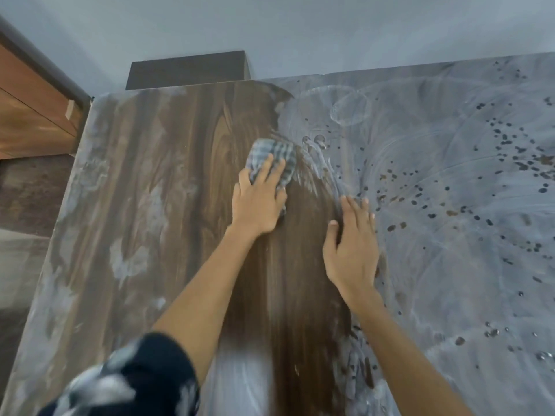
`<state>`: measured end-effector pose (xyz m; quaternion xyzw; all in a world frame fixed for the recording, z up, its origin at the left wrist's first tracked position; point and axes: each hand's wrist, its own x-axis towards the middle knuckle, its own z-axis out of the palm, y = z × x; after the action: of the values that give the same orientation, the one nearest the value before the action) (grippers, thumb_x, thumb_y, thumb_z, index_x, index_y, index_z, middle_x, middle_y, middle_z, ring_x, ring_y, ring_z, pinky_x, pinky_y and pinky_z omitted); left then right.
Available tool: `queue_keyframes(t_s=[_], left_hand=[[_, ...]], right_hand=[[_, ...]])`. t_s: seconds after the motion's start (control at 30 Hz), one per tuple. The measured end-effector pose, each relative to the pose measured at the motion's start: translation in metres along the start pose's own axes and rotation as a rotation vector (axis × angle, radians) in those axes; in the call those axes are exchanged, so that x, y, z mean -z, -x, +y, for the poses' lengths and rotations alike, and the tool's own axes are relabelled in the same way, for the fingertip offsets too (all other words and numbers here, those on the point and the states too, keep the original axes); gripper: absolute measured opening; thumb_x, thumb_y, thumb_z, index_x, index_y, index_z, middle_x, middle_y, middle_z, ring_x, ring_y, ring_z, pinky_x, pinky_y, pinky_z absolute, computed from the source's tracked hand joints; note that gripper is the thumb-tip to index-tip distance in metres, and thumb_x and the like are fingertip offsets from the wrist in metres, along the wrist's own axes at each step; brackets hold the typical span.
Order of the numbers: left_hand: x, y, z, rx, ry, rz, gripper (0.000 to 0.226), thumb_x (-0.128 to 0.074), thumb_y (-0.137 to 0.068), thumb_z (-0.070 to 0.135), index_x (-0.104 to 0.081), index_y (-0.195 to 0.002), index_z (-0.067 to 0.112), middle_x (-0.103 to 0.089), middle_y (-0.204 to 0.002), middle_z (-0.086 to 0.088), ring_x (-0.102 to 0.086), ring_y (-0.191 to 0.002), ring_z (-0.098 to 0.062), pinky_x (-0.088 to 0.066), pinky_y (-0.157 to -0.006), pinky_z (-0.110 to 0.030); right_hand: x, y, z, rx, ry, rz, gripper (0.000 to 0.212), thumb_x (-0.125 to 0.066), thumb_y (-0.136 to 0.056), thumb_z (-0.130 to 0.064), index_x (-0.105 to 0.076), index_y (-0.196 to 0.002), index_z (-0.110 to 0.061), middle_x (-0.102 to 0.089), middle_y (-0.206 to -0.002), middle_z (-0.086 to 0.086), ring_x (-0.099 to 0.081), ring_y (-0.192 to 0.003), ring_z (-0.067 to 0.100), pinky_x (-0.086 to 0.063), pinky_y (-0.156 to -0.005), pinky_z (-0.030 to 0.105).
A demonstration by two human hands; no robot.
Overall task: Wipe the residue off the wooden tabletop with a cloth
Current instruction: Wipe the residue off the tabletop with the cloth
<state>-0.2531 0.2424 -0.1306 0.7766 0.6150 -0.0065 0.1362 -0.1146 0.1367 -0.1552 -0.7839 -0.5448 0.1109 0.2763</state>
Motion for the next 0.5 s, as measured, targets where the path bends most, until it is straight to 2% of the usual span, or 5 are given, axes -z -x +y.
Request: queue_keyframes(t_s=[0.13, 0.27, 0.33, 0.43, 0.5], left_hand=[[0.004, -0.014, 0.017, 0.09, 0.068, -0.014, 0.055, -0.032, -0.097, 0.035, -0.012, -0.148, 0.03, -0.005, -0.157, 0.008, -0.013, -0.133, -0.037, -0.026, -0.107, -0.045], [-0.011, 0.065, 0.031, -0.231, 0.044, -0.07, 0.057, -0.035, -0.096, 0.038, -0.009, -0.147, 0.035, -0.002, -0.156, 0.014, -0.014, -0.132, -0.029, -0.026, -0.106, -0.04], [-0.008, 0.07, 0.019, -0.259, 0.019, -0.048, 0.054, -0.031, -0.097, 0.04, -0.012, -0.147, 0.035, -0.004, -0.156, 0.015, -0.018, -0.13, -0.028, -0.027, -0.102, -0.038], [-0.003, 0.009, -0.003, -0.085, -0.053, 0.088, 0.052, -0.027, -0.096, 0.041, -0.022, -0.146, 0.029, -0.017, -0.155, 0.008, -0.028, -0.127, -0.035, -0.032, -0.099, -0.042], [0.008, -0.048, -0.009, 0.084, -0.011, 0.084, 0.051, -0.027, -0.098, 0.039, -0.018, -0.147, 0.028, -0.013, -0.156, 0.006, -0.022, -0.13, -0.038, -0.028, -0.103, -0.045]], right_hand=[[-0.009, -0.04, -0.011, 0.098, 0.103, -0.056, 0.048, -0.034, -0.097, -0.023, -0.033, -0.143, -0.008, -0.033, -0.149, 0.01, -0.019, -0.142, 0.026, -0.009, -0.117, 0.036], [-0.013, -0.047, 0.001, 0.126, 0.109, -0.086, 0.051, -0.03, -0.092, -0.014, -0.033, -0.142, -0.006, -0.035, -0.148, 0.011, -0.025, -0.14, 0.026, -0.011, -0.117, 0.037], [-0.013, -0.042, 0.004, 0.144, 0.103, -0.061, 0.052, -0.033, -0.088, -0.007, -0.039, -0.139, -0.006, -0.041, -0.144, 0.011, -0.031, -0.138, 0.026, -0.014, -0.116, 0.037], [-0.013, -0.042, 0.0, 0.103, 0.084, -0.046, 0.051, -0.031, -0.089, -0.006, -0.042, -0.138, -0.007, -0.044, -0.143, 0.008, -0.032, -0.138, 0.023, -0.015, -0.116, 0.035], [-0.013, -0.042, -0.004, 0.101, 0.109, -0.046, 0.05, -0.031, -0.09, -0.006, -0.042, -0.138, -0.007, -0.043, -0.143, 0.007, -0.031, -0.138, 0.022, -0.016, -0.116, 0.036]])
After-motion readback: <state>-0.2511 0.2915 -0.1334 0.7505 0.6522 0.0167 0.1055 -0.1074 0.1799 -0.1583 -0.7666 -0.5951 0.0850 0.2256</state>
